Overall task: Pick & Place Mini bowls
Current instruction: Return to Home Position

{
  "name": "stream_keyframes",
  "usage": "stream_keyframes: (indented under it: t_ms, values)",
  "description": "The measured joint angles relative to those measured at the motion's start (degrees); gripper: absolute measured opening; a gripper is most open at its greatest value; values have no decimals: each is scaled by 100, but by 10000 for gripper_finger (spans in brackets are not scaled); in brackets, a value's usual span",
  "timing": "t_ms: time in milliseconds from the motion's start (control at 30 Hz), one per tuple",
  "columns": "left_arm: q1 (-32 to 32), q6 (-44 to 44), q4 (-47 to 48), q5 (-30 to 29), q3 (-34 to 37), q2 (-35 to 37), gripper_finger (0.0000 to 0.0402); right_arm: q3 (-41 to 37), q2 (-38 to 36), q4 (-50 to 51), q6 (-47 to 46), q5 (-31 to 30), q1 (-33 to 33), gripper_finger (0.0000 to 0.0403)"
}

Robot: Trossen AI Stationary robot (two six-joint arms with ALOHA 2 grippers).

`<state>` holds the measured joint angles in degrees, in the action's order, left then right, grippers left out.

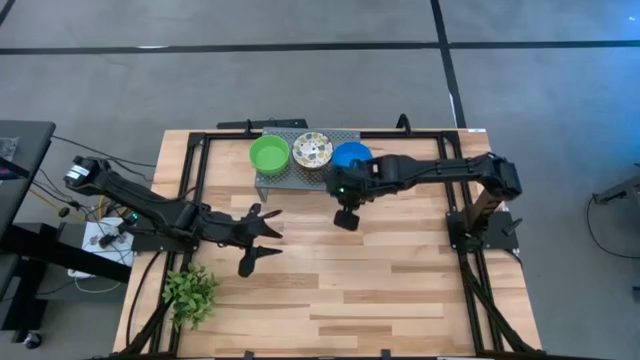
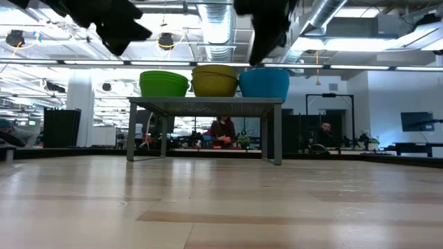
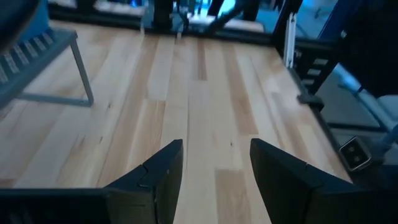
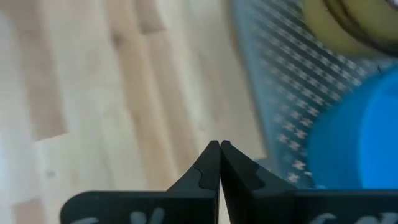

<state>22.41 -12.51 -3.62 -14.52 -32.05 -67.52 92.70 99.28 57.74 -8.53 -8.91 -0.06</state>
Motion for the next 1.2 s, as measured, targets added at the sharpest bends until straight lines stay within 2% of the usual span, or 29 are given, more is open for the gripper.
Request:
stream_keyframes:
  t_ms: [200, 367, 467, 667, 933, 1200]
  values:
    - [-2, 1, -35, -78, 0, 863, 166, 331, -326, 2, 617, -2, 674, 0]
    - [0, 155, -10, -109, 0, 1873, 109, 356, -999, -81, 718, -42, 1091, 0]
    - [0, 486, 99, -152, -1, 2404, 71, 188, -1401, -292, 870, -354, 1316, 0]
    - [0, 807, 249, -459, -2, 3135, 8, -940, -2212, -1132, 855, -476, 1539, 0]
    - [-2, 822, 1204, -1003, -2, 3846, 7, -2729, -3310, -2328, 808, -476, 1437, 0]
    - [-1, 918, 1554, -990, 93, 4409, 9, -4256, -4613, -3600, 977, -472, 1324, 0]
